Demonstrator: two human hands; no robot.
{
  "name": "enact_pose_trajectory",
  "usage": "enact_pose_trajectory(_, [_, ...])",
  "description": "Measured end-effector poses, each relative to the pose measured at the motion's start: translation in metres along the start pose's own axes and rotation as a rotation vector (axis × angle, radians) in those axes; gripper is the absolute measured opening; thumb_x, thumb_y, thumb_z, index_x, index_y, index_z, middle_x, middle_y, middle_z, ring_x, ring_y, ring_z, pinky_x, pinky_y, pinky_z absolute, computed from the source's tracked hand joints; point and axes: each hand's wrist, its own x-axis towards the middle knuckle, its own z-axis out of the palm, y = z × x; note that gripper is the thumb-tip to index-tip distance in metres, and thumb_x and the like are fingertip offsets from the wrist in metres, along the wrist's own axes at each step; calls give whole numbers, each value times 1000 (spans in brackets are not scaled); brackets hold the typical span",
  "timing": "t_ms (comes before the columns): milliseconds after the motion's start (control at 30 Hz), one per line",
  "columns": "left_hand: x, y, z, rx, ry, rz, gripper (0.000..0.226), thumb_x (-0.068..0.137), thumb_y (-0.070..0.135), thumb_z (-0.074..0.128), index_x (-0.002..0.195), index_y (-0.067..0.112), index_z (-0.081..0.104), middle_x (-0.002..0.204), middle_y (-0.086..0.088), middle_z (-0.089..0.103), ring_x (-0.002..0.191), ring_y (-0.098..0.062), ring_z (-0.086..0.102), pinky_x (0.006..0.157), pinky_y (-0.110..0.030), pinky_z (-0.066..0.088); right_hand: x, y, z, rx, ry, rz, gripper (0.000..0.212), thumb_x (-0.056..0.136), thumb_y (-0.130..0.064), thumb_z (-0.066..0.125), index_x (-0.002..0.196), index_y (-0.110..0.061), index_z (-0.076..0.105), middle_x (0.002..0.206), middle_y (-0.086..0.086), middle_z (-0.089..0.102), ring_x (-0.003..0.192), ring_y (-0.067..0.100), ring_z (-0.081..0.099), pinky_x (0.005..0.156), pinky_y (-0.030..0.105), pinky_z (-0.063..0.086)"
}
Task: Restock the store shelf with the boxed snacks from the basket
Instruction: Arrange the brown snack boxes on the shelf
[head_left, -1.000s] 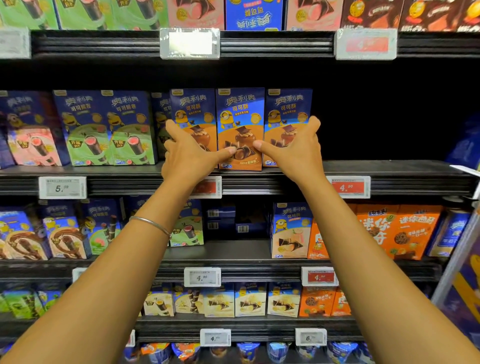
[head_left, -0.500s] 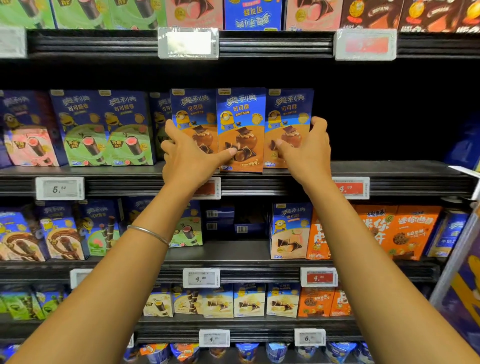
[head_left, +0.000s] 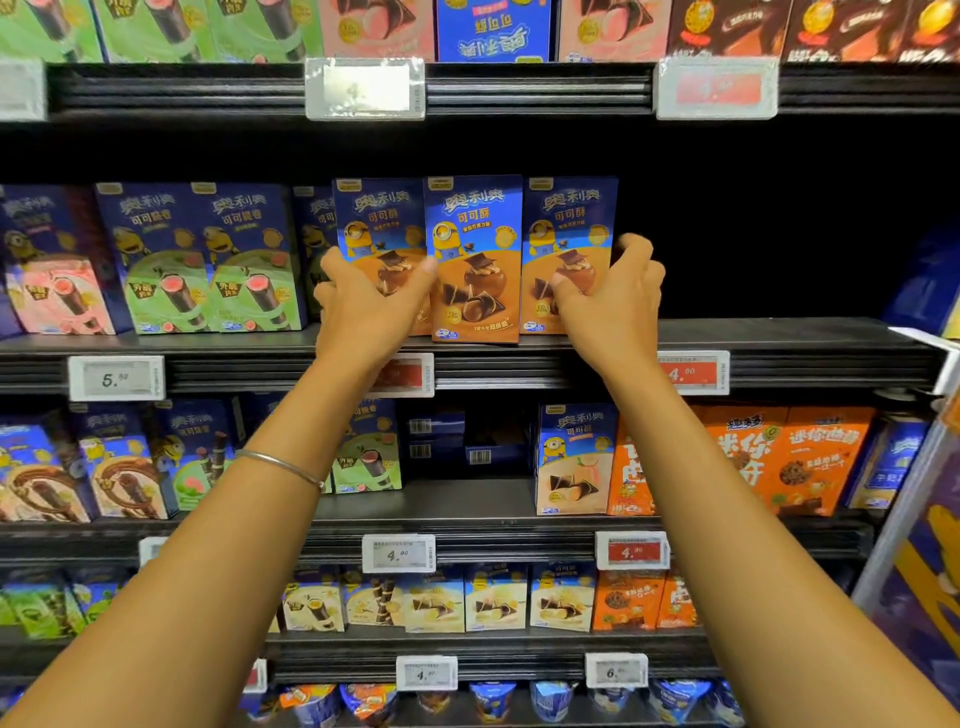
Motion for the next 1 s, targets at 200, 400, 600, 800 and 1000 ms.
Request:
enact_pose_trajectory(200, [8,-6,-12,173,41,58,56,100,38,69,141,16,38,137,-16,53,112,-35,60,92,-50,53,-4,-2,3,-126,-12,-24,75,85,-47,76,140,-21,32,136,6,47,121,25,54,73,34,39])
enact_pose_trajectory(400, [13,-9,-16,292,33,55,51,103,37,64,140,9,42,136,-18,55,118,-39,57,85,-47,46,-4,-4,0,-114,-22,-10,79,85,-41,78,145,-18,31,142,9,41,129,28,47,78,32,41])
enact_pose_trajectory(600, [-12,-4,-12,284,197,175,78,100,42,66,158,9,27,150,-21,36,138,-40,40,106,-51,42,-33,-19,-6,-71,253,-172,68,83,-46,71,137,-16,44,137,7,42,123,18,40,88,22,32])
enact_pose_trajectory(800, [-34,12,14,332,58,300,65,87,64,70,133,22,53,132,-2,56,125,-27,56,97,-50,52,-46,-24,16,-79,-11,-268,35,89,-47,69,113,-26,55,110,-8,58,99,10,55,74,30,52])
enact_pose_trajectory(1000, [-38,5,21,358,84,338,71,82,52,84,134,20,49,133,-7,54,127,-32,54,98,-51,51,-51,-19,28,-111,-11,-277,33,89,-38,73,117,-28,58,99,-15,59,88,4,44,67,21,39])
